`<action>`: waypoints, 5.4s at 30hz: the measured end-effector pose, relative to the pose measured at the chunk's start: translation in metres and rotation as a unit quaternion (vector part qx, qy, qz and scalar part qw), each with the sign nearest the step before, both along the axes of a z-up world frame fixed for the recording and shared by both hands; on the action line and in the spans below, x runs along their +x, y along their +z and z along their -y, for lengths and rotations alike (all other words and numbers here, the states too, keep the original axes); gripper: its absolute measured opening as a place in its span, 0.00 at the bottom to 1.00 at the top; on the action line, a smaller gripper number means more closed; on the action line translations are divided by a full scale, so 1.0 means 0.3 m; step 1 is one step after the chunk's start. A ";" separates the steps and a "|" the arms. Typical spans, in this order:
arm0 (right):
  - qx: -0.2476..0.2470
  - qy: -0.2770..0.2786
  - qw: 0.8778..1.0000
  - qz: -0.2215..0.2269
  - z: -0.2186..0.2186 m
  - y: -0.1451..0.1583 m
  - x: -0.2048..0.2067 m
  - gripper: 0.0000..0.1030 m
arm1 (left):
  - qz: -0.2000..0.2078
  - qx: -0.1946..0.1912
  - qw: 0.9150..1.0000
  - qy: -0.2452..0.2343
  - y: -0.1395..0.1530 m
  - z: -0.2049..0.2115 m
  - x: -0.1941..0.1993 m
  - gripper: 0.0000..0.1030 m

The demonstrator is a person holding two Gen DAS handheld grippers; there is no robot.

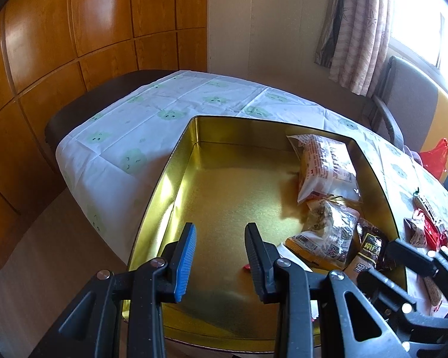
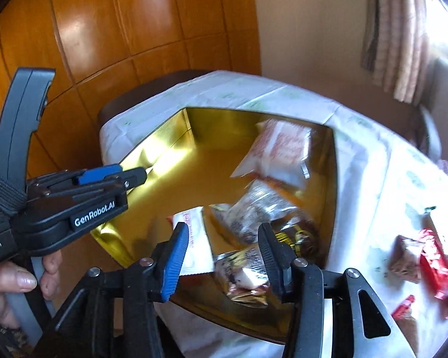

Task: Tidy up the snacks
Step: 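Lower the white Rose Kiss packet into the tin and open the right gripper, then move both grippers to the table and grasp the clear grain bar with the left gripper, then lift the grain bar with the left gripper while the right grasps a red foil packet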

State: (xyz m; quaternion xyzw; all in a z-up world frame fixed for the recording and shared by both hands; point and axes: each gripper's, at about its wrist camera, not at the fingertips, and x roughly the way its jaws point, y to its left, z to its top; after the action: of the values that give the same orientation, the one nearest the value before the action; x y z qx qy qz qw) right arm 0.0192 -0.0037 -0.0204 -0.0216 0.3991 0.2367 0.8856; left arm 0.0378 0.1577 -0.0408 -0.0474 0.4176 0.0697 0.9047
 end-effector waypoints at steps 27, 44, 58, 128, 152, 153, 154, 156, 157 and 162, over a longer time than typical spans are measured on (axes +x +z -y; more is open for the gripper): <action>-0.022 -0.116 0.991 0.062 0.172 0.066 -0.062 0.72 | 0.014 0.025 0.997 -0.066 0.055 0.158 -0.038 0.33; -0.027 -0.162 0.984 0.065 0.285 0.057 -0.083 0.76 | 0.016 0.038 0.991 -0.125 0.075 0.292 -0.057 0.33; -0.033 -0.211 0.975 0.063 0.409 0.043 -0.095 0.79 | 0.017 0.045 0.981 -0.189 0.096 0.448 -0.069 0.33; -0.088 -0.224 0.968 -0.065 1.109 -0.183 0.036 0.76 | -0.058 0.004 0.899 -0.435 -0.218 1.017 -0.091 0.30; -0.015 -0.208 0.972 -0.111 0.972 -0.241 -0.103 0.34 | -0.043 0.032 0.898 -0.437 -0.207 1.028 -0.119 0.29; -0.013 -0.213 0.971 -0.108 0.969 -0.241 -0.109 0.34 | -0.043 0.033 0.899 -0.435 -0.205 1.025 -0.121 0.29; -0.012 -0.219 0.970 -0.105 0.967 -0.242 -0.113 0.34 | -0.043 0.034 0.900 -0.433 -0.201 1.021 -0.121 0.29; -0.012 -0.225 0.969 -0.099 0.962 -0.246 -0.115 0.34 | -0.038 0.038 0.902 -0.428 -0.189 1.010 -0.124 0.29; -0.013 -0.227 0.969 -0.096 0.959 -0.247 -0.118 0.34 | -0.034 0.036 0.903 -0.427 -0.175 1.001 -0.126 0.29; -0.022 -0.235 0.968 -0.086 0.951 -0.247 -0.127 0.34 | -0.002 0.014 0.910 -0.415 -0.067 0.938 -0.129 0.29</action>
State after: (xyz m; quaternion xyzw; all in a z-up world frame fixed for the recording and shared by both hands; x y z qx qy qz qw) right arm -0.0189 -0.2890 -0.0945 0.0736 0.4727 0.0137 0.8781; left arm -0.0011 -0.1238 -0.0609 0.1430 0.4006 -0.3058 0.8518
